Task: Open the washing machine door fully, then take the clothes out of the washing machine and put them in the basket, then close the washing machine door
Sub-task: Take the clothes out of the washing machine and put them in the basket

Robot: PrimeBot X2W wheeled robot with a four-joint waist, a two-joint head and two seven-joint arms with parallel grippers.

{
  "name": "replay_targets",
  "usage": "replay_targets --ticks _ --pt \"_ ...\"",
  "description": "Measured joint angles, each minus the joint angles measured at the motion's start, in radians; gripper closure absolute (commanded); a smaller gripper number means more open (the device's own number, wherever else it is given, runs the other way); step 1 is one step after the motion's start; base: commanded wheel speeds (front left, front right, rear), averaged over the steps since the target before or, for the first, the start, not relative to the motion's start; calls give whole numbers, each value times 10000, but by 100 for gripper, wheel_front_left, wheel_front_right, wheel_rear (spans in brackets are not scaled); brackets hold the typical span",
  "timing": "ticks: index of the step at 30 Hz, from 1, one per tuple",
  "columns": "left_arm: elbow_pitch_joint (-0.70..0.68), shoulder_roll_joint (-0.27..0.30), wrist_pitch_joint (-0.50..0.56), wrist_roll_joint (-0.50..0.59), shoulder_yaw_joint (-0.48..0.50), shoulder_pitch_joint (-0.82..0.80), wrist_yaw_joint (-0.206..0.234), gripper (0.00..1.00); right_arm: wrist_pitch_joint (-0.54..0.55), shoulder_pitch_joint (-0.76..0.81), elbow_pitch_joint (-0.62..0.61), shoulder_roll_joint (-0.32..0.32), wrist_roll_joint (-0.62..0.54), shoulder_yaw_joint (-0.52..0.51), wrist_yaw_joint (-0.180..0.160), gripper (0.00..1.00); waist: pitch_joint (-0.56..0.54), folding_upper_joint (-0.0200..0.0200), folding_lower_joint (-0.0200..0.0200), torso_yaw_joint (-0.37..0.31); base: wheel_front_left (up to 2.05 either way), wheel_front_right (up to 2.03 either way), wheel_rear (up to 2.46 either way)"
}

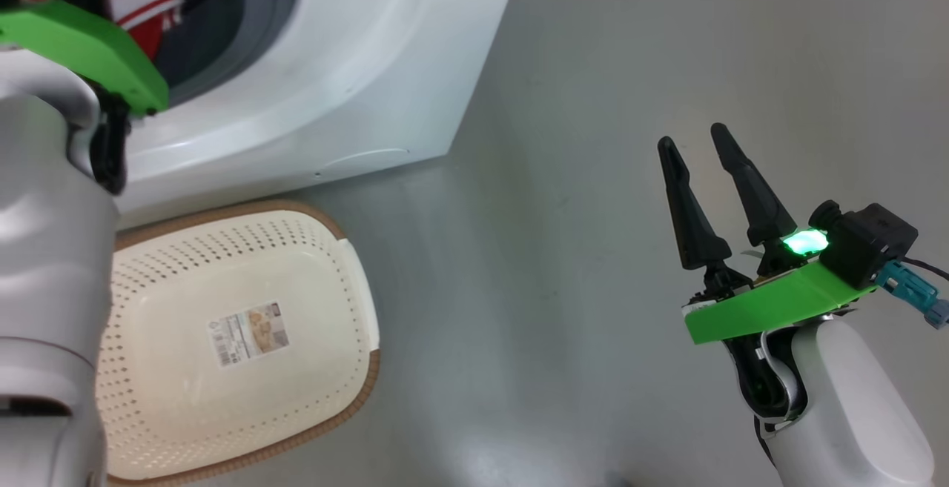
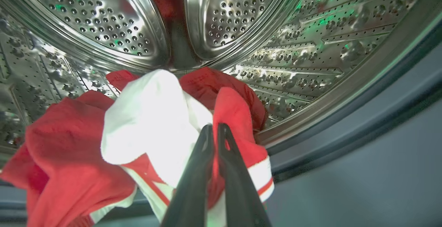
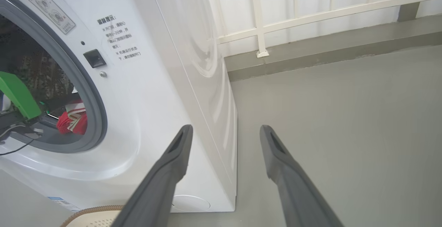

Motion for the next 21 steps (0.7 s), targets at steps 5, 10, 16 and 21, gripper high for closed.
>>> replay_targets --ticks 5,10,16,21 --pt "-391 -174 -477 -88 -255 448 -67 100 0 184 56 -113 0 12 0 0 -280 0 0 238 0 0 0" --pt "-1106 -224 -755 -297 -489 1091 -69 100 0 260 121 -144 8 65 0 0 -534 0 0 470 0 0 0" --pt "-2545 -15 -846 -422 -788 2119 -69 100 0 387 148 -178 12 35 0 0 -765 0 0 687 0 0 0" --pt "-4268 389 -930 -514 -775 3367 -63 100 0 399 146 -178 13 -2 0 0 -884 0 0 848 0 0 0"
